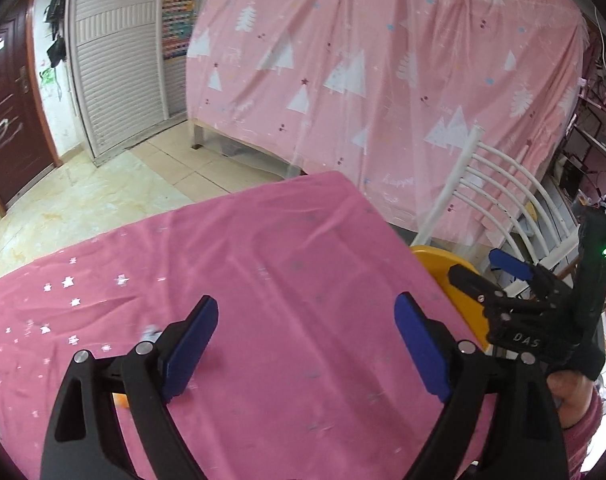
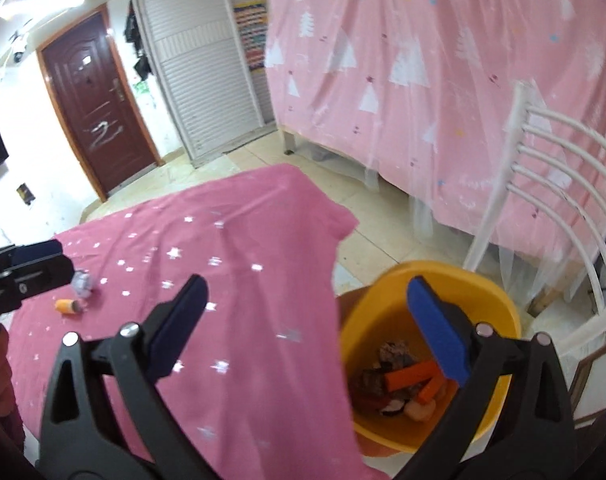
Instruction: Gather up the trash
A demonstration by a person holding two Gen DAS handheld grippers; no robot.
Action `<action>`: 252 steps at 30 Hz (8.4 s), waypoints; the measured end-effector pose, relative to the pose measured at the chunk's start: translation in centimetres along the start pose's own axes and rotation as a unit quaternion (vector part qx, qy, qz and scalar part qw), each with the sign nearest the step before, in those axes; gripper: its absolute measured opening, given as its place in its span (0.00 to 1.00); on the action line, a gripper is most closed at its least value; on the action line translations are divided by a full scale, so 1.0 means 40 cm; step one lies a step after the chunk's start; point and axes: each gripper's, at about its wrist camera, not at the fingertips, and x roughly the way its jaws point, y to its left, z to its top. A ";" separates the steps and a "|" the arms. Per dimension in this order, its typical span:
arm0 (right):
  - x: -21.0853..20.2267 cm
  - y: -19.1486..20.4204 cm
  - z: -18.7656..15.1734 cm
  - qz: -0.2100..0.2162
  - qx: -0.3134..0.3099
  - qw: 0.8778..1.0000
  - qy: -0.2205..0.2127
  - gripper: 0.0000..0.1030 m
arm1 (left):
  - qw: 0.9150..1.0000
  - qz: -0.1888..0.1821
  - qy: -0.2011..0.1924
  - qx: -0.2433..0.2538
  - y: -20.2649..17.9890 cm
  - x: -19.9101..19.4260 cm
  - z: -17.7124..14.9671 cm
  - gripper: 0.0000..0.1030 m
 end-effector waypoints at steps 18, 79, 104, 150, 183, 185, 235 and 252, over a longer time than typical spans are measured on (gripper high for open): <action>0.035 0.272 0.007 0.059 -0.083 0.995 0.024 0.93 | 0.995 0.074 0.001 0.071 0.224 -0.010 -0.114 0.77; 0.225 0.605 -0.031 0.086 -0.172 0.975 0.109 0.37 | 0.992 0.021 0.034 0.121 0.245 0.015 -0.217 0.09; 0.071 0.390 0.016 0.088 -0.087 0.992 0.034 0.38 | 0.996 0.071 -0.003 0.061 0.192 -0.044 -0.181 0.09; 0.063 -0.404 -0.125 -0.045 0.161 0.985 0.030 0.70 | 0.985 -0.078 0.040 0.147 -0.549 0.241 0.033 0.09; -0.063 -0.189 -0.067 -0.033 0.095 0.992 -0.073 0.94 | 0.994 0.046 -0.099 0.006 -0.224 0.032 -0.041 0.92; -0.074 -0.150 -0.065 -0.021 0.080 0.994 -0.078 0.94 | 0.992 0.063 -0.105 -0.008 -0.190 0.017 -0.054 0.92; -0.098 0.298 -0.171 0.175 -0.126 0.974 -0.062 0.94 | 0.937 0.279 -0.117 -0.176 0.224 -0.176 -0.310 0.92; -0.090 0.302 -0.175 0.174 -0.134 0.974 -0.059 0.94 | 0.937 0.284 -0.113 -0.169 0.214 -0.168 -0.308 0.92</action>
